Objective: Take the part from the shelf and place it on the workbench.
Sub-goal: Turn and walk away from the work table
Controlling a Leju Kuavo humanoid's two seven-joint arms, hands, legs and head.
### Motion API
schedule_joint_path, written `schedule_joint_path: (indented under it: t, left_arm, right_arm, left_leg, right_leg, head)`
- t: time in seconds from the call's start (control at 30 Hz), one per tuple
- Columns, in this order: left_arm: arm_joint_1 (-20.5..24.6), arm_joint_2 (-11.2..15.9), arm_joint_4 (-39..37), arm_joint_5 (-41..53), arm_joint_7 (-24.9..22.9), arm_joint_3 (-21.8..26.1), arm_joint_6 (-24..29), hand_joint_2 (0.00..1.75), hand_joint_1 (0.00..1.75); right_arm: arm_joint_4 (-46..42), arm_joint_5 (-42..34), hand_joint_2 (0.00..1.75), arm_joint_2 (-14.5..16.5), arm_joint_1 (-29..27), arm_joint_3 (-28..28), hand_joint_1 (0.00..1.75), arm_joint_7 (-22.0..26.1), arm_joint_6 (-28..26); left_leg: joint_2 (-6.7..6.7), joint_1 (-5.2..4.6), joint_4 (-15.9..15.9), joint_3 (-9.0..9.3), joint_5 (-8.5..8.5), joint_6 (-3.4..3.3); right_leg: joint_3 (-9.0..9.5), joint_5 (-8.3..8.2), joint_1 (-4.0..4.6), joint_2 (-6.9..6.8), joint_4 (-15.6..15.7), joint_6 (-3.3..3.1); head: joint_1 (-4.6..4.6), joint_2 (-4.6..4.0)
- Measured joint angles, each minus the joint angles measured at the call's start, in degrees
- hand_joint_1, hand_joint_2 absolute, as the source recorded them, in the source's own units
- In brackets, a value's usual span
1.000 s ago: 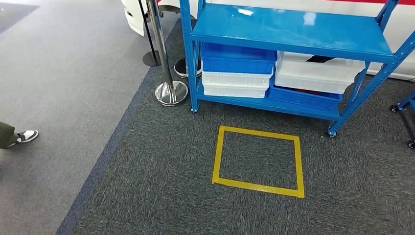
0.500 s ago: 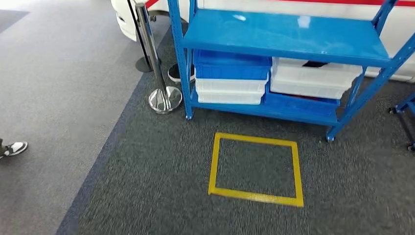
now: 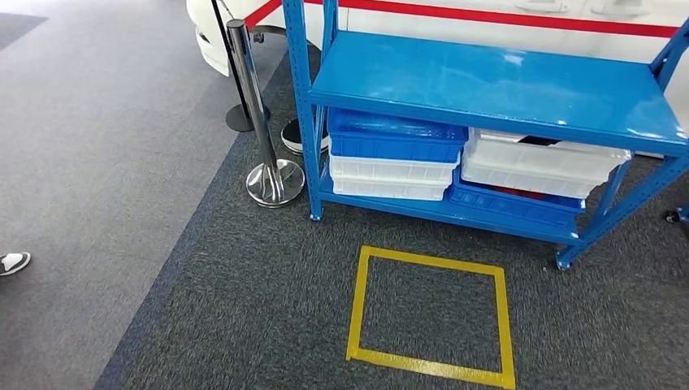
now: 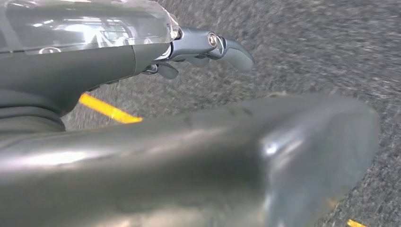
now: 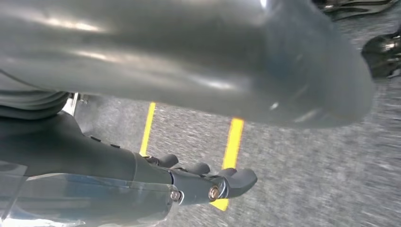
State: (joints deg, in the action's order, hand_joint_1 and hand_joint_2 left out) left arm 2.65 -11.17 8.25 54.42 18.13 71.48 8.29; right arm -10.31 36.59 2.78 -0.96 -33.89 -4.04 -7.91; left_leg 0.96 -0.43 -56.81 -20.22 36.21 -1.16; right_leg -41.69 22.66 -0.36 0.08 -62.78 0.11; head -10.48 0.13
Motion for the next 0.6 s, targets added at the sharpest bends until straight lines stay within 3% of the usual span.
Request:
schedule_joint_path:
  t: [0.07,0.1,0.17,0.2,0.27,0.33,0.37,0.4,0.47,0.5,0.53,0.57,0.6]
  left_arm:
    - [0.4,0.1,0.0,0.0,-0.1,0.0,0.3,0.00,0.00]
    - [0.7,0.1,0.0,0.0,-0.1,0.0,0.4,0.00,0.00]
    - [1.0,0.3,0.1,0.0,0.0,0.0,0.3,0.00,0.00]
    - [0.9,0.5,0.1,0.0,0.1,0.0,-0.3,0.00,0.00]
    - [0.1,1.4,0.0,0.1,0.6,0.0,-2.3,0.00,0.00]
    - [-1.0,2.6,0.0,0.1,1.0,0.0,-4.4,0.00,0.00]
    - [-1.4,3.1,0.0,0.1,1.1,0.0,-5.2,0.00,0.00]
    - [-1.9,3.5,0.0,0.1,1.1,0.0,-5.6,0.00,0.00]
    - [-2.6,4.3,0.0,0.1,1.1,0.0,-6.0,0.00,0.00]
    - [-2.7,4.7,0.1,0.1,1.0,0.0,-6.0,0.00,0.00]
    - [-2.7,5.0,0.1,0.1,0.9,0.0,-6.0,0.00,0.00]
    - [-2.3,5.1,0.1,0.1,0.8,0.0,-6.0,0.00,0.00]
    - [-2.0,5.1,0.1,0.1,0.7,0.1,-6.0,0.00,0.00]
  right_arm:
    - [0.0,-0.1,0.00,0.0,0.3,-0.2,0.00,0.0,0.1]
    - [0.0,-0.2,0.00,0.0,0.5,-0.3,0.00,0.1,0.1]
    - [-0.1,-0.9,0.00,0.0,0.7,-0.7,0.00,0.1,0.2]
    - [-0.1,-1.5,0.00,0.0,0.8,-1.0,0.00,0.1,0.2]
    - [-0.1,-2.9,0.00,0.0,0.7,-1.9,0.00,0.2,0.1]
    - [-0.1,-3.8,0.00,0.0,0.5,-2.9,0.00,0.2,-0.1]
    - [-0.1,-4.0,0.00,0.0,0.4,-3.3,0.00,0.2,-0.2]
    - [-0.1,-4.2,0.00,0.0,0.3,-3.6,0.00,0.2,-0.3]
    - [0.0,-4.4,0.00,0.4,0.1,-4.1,0.00,0.2,-0.3]
    - [0.0,-4.5,0.00,0.6,0.2,-4.2,0.00,0.2,-0.3]
    - [-0.1,-4.7,0.00,0.8,0.6,-4.4,0.00,0.2,-0.2]
    - [-0.2,-4.8,0.00,0.8,0.9,-4.6,0.00,0.2,0.0]
    - [-0.3,-5.0,0.00,0.9,1.3,-4.9,0.00,0.2,0.1]
  left_leg:
    - [0.04,-0.08,-1.1,1.23,-0.62,0.83]
    - [-0.02,-0.07,-3.9,0.31,-2.34,1.20]
    - [-0.22,0.09,-12.6,-4.91,-5.27,1.97]
    - [-0.34,0.30,-16.2,-7.87,-4.88,2.39]
    - [-0.47,0.74,-18.8,-12.67,0.02,3.04]
    - [-0.51,1.07,-17.0,-16.21,5.07,3.31]
    - [-0.44,1.13,-14.8,-17.61,5.05,3.31]
    - [0.02,1.14,-11.7,-18.81,1.70,3.13]
    - [2.31,0.91,-5.6,-20.66,-10.92,2.47]
    - [3.24,0.68,-4.2,-21.06,-15.54,2.06]
    - [3.71,0.32,-4.0,-21.19,-17.52,1.73]
    - [3.33,0.02,-4.7,-20.79,-16.41,1.27]
    - [2.77,-0.10,-4.5,-20.30,-15.62,0.88]
  right_leg:
    - [1.90,1.19,0.00,0.23,0.1,-0.55]
    - [3.18,1.99,-0.15,0.34,0.6,-0.94]
    - [6.25,3.64,-0.53,0.59,2.0,-1.57]
    - [7.84,4.53,-0.60,0.80,2.7,-1.72]
    - [11.20,6.36,-0.70,1.62,3.9,-1.76]
    - [14.81,8.36,-0.85,2.85,4.9,-1.63]
    - [16.58,9.45,-0.90,3.53,5.3,-1.53]
    - [18.21,10.54,-0.95,4.16,5.6,-1.41]
    - [20.54,12.69,-1.13,5.45,5.3,-0.88]
    - [21.15,13.72,-1.40,6.15,5.2,-0.38]
    - [21.53,14.60,-1.74,6.80,5.2,0.19]
    - [21.91,15.25,-2.06,7.45,5.6,0.77]
    - [22.54,15.88,-2.34,7.03,6.0,1.16]
  head:
    - [-0.01,0.01]
    - [0.01,0.01]
    - [-0.05,0.02]
    - [-0.06,0.01]
    - [-0.10,0.00]
    - [-0.10,0.00]
    - [-0.10,0.00]
    - [-0.10,-0.01]
    - [-0.05,-0.01]
    - [0.01,-0.02]
    - [0.07,-0.01]
    - [0.05,0.00]
    - [0.05,0.00]
